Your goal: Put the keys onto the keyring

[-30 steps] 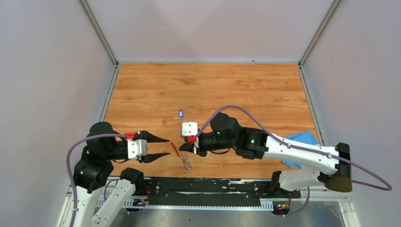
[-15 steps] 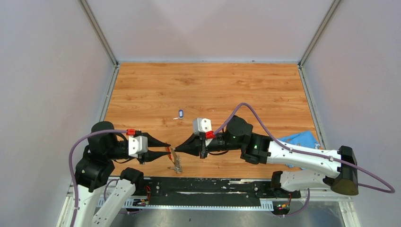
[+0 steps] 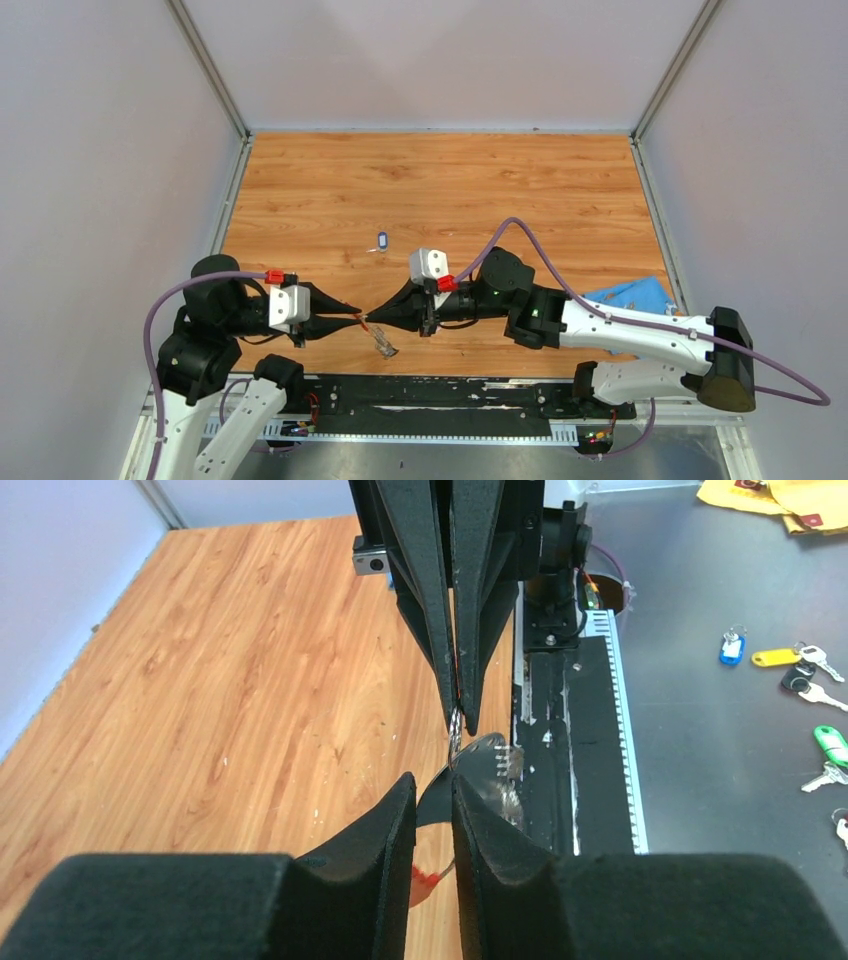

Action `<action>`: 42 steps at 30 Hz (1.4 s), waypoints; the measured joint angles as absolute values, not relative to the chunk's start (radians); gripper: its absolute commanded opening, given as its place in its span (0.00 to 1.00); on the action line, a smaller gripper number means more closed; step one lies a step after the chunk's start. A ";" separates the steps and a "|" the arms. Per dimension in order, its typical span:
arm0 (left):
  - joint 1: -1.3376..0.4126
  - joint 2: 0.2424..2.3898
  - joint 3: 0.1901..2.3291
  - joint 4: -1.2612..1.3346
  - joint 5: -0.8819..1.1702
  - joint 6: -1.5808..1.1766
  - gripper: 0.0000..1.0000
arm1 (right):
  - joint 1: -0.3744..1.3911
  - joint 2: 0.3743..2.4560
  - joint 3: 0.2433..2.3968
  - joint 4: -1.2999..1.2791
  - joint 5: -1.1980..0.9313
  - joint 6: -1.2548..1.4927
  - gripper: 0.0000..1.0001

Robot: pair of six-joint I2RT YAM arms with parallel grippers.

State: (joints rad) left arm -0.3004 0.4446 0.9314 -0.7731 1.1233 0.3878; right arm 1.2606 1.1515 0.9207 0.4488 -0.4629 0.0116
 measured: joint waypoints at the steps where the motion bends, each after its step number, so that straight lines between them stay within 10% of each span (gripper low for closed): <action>1: -0.300 0.445 0.931 -0.773 1.124 0.388 0.24 | 1.261 1.154 0.921 0.449 -0.463 0.012 0.00; 24: -0.300 0.357 0.895 -0.772 1.094 0.455 0.57 | 1.216 1.175 0.973 0.347 -0.533 0.047 0.00; 36: -0.300 0.357 0.873 -0.771 0.914 0.566 0.43 | 1.191 1.140 0.971 0.343 -0.542 0.087 0.00; 42: -0.300 0.328 0.806 -0.773 0.882 0.643 0.58 | 1.178 1.158 0.986 0.326 -0.622 0.115 0.00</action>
State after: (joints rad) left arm -0.3004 0.3279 0.8062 -0.7734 0.8818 0.6426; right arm 1.1778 1.1584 0.9855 0.3260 -0.6220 0.1150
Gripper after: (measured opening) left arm 0.517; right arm 0.006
